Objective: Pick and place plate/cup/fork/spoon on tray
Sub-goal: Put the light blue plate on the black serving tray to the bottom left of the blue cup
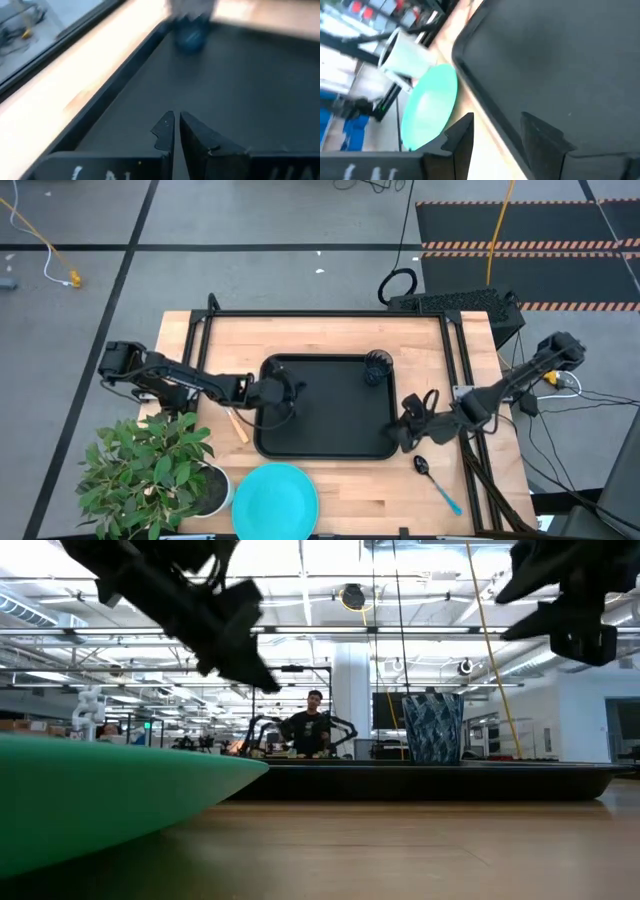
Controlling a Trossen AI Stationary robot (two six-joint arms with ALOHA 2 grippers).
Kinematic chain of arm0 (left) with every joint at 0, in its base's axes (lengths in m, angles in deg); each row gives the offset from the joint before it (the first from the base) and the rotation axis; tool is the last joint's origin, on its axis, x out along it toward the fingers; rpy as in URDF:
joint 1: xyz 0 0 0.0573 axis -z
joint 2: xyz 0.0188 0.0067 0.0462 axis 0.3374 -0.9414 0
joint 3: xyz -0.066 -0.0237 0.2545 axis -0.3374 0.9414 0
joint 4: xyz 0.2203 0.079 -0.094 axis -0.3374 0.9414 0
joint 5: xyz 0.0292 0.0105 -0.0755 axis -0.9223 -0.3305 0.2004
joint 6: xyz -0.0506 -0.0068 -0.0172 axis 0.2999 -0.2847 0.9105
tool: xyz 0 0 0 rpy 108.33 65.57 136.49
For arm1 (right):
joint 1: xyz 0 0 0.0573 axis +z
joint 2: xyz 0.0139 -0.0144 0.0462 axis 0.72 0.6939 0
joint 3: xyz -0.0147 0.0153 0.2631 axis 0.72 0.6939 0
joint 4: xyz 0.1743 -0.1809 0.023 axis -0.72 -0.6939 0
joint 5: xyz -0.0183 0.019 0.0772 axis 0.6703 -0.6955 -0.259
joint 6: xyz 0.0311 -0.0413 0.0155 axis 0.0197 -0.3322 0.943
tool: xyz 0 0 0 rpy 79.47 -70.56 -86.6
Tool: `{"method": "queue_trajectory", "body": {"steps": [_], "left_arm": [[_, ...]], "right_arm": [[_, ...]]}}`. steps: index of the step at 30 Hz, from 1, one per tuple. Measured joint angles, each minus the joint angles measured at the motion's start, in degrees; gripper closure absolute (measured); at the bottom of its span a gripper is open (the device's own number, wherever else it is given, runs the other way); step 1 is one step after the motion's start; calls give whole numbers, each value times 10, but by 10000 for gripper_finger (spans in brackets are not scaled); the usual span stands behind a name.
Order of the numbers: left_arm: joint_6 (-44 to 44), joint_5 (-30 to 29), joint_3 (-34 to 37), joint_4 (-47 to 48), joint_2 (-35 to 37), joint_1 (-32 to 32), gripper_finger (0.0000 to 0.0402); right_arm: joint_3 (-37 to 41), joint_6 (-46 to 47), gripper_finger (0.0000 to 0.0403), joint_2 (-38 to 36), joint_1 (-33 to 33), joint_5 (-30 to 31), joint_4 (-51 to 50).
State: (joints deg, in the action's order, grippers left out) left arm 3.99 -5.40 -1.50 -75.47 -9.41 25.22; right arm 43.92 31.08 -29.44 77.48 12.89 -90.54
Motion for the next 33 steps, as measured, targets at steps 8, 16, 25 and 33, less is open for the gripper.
{"method": "queue_trajectory", "body": {"steps": [8, 16, 25, 33], "left_arm": [[-21, 82, 0, -106, 0, 73, 371], [-16, 248, -8, -65, 8, 108, 371], [139, 211, -59, 228, 8, 138, 371], [30, 146, -64, 201, 14, 147, 371]], "right_arm": [[0, -163, 252, 15, 35, -33, 69], [0, -348, 252, 20, 47, -55, 220], [0, -129, 252, 81, -13, -81, 111], [0, -25, 252, 207, -64, -239, 262]]}}
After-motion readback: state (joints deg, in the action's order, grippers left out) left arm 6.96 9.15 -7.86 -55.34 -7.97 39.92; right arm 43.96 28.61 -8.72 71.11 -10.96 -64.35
